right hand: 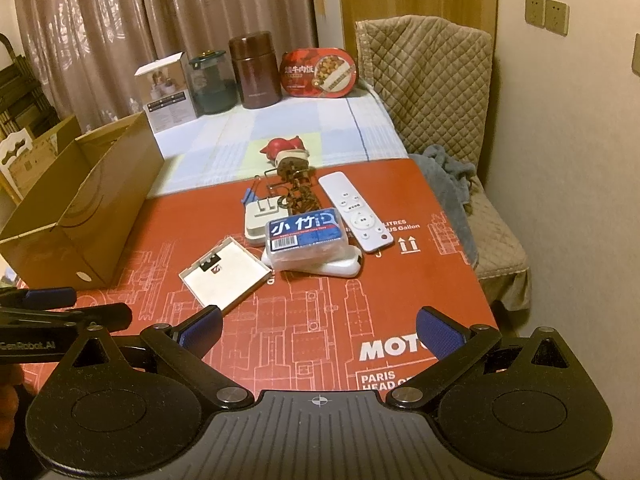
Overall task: Organize rigid objects
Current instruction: 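Move the left gripper toward the white rectangular box on the mat, then grasp the white rectangular box with the left gripper while the right gripper grasps the floss-pick box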
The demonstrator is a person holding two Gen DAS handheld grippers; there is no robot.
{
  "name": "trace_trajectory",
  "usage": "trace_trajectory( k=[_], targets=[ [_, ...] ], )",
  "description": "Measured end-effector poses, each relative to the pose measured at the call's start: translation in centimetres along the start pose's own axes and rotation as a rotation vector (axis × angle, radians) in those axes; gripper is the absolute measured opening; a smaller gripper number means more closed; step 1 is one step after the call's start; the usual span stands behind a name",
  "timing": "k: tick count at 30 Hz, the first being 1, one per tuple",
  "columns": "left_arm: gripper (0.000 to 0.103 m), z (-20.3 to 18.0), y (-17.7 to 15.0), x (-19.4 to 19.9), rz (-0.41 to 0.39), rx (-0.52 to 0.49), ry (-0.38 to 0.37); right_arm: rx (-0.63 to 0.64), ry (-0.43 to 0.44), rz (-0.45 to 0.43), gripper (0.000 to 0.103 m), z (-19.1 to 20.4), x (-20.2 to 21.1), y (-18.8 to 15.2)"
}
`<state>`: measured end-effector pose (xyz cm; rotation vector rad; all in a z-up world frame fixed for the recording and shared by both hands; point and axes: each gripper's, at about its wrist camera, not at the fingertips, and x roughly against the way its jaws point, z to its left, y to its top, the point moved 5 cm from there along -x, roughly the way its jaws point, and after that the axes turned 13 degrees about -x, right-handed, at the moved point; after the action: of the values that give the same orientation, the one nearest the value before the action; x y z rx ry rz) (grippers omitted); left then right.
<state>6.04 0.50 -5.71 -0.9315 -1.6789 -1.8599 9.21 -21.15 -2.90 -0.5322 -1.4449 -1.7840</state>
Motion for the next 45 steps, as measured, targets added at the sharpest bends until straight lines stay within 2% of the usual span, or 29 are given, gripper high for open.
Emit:
trace_trajectory(
  k=[9,17,22,30,34,35,38,42,45],
  targets=[
    [0.097,-0.1,1.3,-4.9,0.007,-0.159,-0.078,0.016,0.027,0.006,0.101,0.5,-3.3,1.4],
    [0.101,-1.2,1.8,-10.3,0.043,-0.367,-0.126,0.038,0.025,0.007,0.101,0.3,-7.3,2.8],
    [0.101,-1.3,1.9,-13.4,0.059,-0.426,-0.148,0.030,0.030,0.010,0.101,-0.1,-9.3,3.3],
    [0.100,-1.0,2.0,-16.5,0.075,-0.443,-0.188,0.008,0.031,0.023,0.101,-0.3,-11.0,3.7],
    [0.092,-0.8,2.4,-17.0,0.063,-0.417,-0.201,0.014,0.029,0.023,0.101,-0.2,-11.7,3.8],
    [0.086,-0.7,2.5,-17.0,0.061,-0.408,-0.197,0.018,0.028,0.023,0.101,-0.1,-11.9,3.8],
    [0.086,0.0,2.3,-16.5,0.085,-0.353,-0.140,0.041,0.033,0.016,0.101,0.3,-12.5,3.9],
    [0.086,1.6,1.1,-15.0,0.087,-0.215,-0.027,0.081,0.029,-0.007,0.101,1.0,-13.6,4.1],
    [0.086,2.3,0.1,-14.1,0.078,-0.132,0.011,0.120,0.017,-0.022,0.101,1.5,-14.9,4.2]
  ],
)
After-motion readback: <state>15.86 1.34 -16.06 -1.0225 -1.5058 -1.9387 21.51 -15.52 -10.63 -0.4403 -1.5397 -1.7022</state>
